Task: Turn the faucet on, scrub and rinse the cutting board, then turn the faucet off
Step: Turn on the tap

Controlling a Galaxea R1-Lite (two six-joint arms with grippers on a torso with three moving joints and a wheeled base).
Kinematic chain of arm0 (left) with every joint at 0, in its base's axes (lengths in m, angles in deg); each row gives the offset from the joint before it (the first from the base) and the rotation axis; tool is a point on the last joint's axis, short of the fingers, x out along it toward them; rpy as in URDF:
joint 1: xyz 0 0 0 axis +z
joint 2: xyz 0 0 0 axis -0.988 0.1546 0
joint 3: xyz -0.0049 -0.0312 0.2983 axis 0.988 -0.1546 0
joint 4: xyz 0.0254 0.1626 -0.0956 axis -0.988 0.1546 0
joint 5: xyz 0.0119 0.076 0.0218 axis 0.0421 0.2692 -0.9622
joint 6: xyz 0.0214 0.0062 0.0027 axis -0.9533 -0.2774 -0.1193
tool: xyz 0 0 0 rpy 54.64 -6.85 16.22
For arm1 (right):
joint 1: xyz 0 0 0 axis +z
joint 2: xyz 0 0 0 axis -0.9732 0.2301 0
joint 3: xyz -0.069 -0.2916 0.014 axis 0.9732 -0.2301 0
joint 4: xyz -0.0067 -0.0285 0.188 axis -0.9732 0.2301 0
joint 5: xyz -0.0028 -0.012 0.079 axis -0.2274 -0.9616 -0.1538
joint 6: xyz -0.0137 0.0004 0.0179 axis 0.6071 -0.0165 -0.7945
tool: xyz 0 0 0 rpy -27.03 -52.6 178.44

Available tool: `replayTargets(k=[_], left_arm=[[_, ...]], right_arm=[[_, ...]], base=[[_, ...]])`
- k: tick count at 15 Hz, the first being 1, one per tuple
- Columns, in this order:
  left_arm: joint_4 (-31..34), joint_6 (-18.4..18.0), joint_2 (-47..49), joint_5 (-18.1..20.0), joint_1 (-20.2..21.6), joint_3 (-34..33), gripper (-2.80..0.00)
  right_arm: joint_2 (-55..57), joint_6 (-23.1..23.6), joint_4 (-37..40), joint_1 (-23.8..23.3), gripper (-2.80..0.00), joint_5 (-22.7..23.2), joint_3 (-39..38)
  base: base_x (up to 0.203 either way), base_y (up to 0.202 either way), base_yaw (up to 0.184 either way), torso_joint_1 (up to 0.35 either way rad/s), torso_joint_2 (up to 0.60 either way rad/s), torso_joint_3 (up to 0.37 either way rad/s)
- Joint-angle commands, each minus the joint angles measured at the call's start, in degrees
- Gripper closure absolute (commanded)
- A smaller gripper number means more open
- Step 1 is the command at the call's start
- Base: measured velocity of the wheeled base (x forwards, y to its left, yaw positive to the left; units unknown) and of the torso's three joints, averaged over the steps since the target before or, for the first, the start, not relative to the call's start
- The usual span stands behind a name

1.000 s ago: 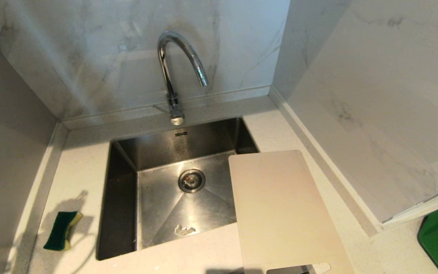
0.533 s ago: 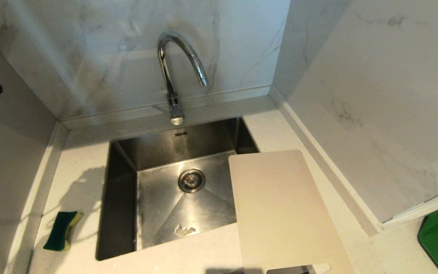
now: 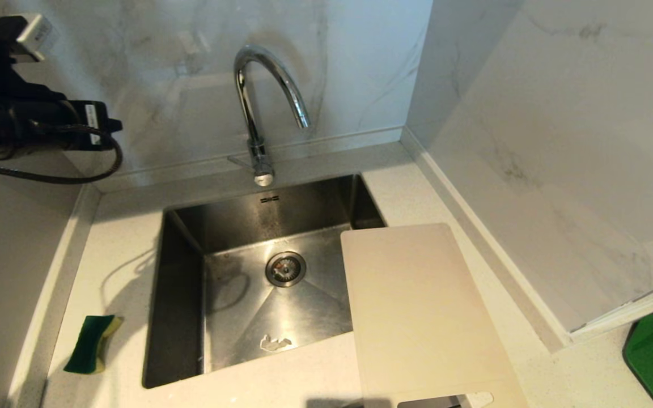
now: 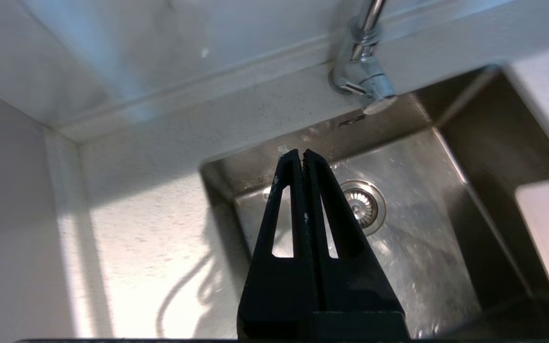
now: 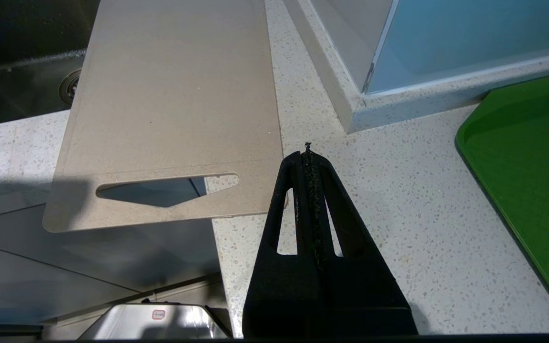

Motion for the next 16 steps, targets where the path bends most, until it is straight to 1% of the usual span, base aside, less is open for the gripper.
replayTargets(k=[1,2,4,6,10,12,13,16], left_arm=[[0.00,5.41,8.60,-3.70,-4.17,5.09,0.00],[0.00,7.41,10.33,-4.41,-5.05,6.00,0.00],[-0.53,9.83,12.99,-5.97,-5.99,6.49,0.00],[-3.03,13.15,16.18,-6.88,-6.14,9.59,0.00],[-4.05,16.09,24.80,-10.15,-6.07,20.41,0.00],[-3.72,17.08,28.79,-11.07,-6.46,24.94,0.00],[-3.69,18.12,30.41,-12.24,-7.02,26.79,0.00],[-6.03,21.95,32.58,-14.56,-7.87,27.81,0.00]], right_arm=[[0.00,0.01,-0.03,0.01,0.00,0.00,0.00],[0.00,0.01,-0.03,0.01,0.00,0.00,0.00],[0.00,0.01,-0.03,0.01,0.00,0.00,0.00],[0.00,0.01,-0.03,0.01,0.00,0.00,0.00],[0.00,0.01,-0.03,0.01,0.00,0.00,0.00],[0.00,0.01,-0.03,0.01,0.00,0.00,0.00],[0.00,0.01,-0.03,0.01,0.00,0.00,0.00],[0.00,0.01,-0.03,0.01,0.00,0.00,0.00]], base=[[0.000,0.000,0.000,0.000,0.00,0.000],[0.000,0.000,0.000,0.000,0.00,0.000],[0.000,0.000,0.000,0.000,0.00,0.000],[0.000,0.000,0.000,0.000,0.00,0.000],[0.000,0.000,0.000,0.000,0.00,0.000],[0.000,0.000,0.000,0.000,0.00,0.000],[0.000,0.000,0.000,0.000,0.00,0.000],[0.000,0.000,0.000,0.000,0.00,0.000]])
